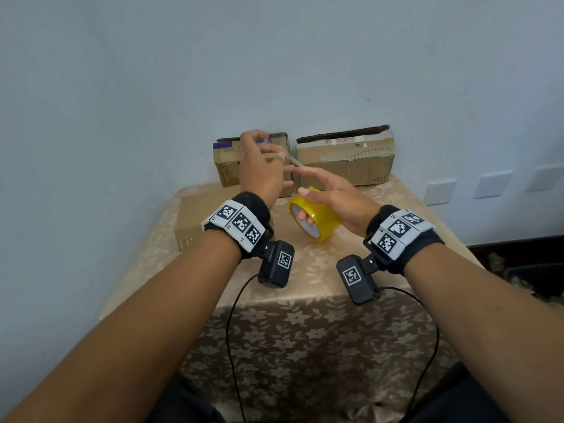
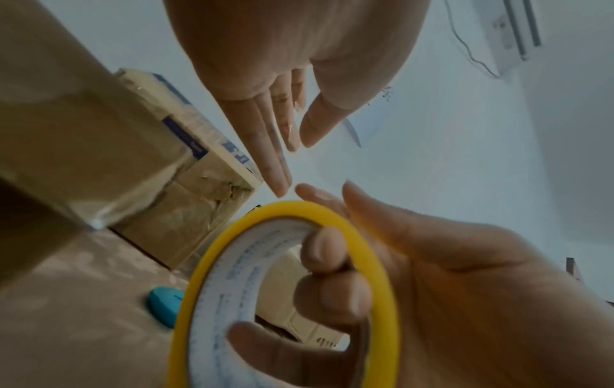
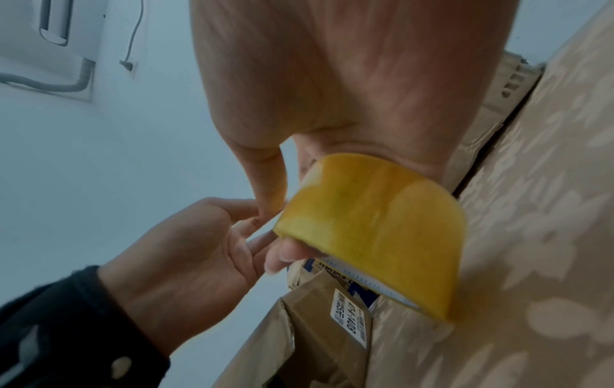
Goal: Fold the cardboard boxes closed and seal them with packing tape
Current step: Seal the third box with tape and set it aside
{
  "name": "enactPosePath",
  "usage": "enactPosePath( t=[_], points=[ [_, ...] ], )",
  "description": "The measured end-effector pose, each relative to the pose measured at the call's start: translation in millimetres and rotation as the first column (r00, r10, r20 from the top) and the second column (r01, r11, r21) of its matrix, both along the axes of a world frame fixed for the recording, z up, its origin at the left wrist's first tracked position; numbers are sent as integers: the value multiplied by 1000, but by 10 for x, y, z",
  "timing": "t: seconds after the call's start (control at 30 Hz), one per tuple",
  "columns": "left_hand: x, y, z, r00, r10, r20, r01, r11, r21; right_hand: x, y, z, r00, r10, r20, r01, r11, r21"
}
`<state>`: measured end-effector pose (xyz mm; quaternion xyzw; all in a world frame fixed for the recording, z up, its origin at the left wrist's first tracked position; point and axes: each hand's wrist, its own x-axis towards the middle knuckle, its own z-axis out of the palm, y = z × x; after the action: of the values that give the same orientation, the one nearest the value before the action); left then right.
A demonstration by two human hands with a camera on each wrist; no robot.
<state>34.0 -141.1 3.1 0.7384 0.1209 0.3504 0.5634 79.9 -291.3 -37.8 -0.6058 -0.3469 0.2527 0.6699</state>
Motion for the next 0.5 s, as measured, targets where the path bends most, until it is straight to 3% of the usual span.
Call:
enactPosePath(
  t=[0.13, 0.27, 0.33, 0.5],
  points=[
    [-42, -13, -23, 998, -26, -48, 32, 990, 138, 1, -9, 12, 999, -39, 20, 38, 999, 26],
    [-126, -73, -48, 978, -137, -159, 184, 925, 331, 23, -30, 15, 994, -111, -12, 111, 994, 19],
    [-146, -100, -44, 964, -191, -187, 249, 896, 368, 38, -35, 3, 992, -123, 10, 123, 992, 9],
    [-167, -133, -41, 966, -202, -159, 252, 867, 429, 48, -16, -4, 984, -160, 73, 162, 987, -22]
  ],
)
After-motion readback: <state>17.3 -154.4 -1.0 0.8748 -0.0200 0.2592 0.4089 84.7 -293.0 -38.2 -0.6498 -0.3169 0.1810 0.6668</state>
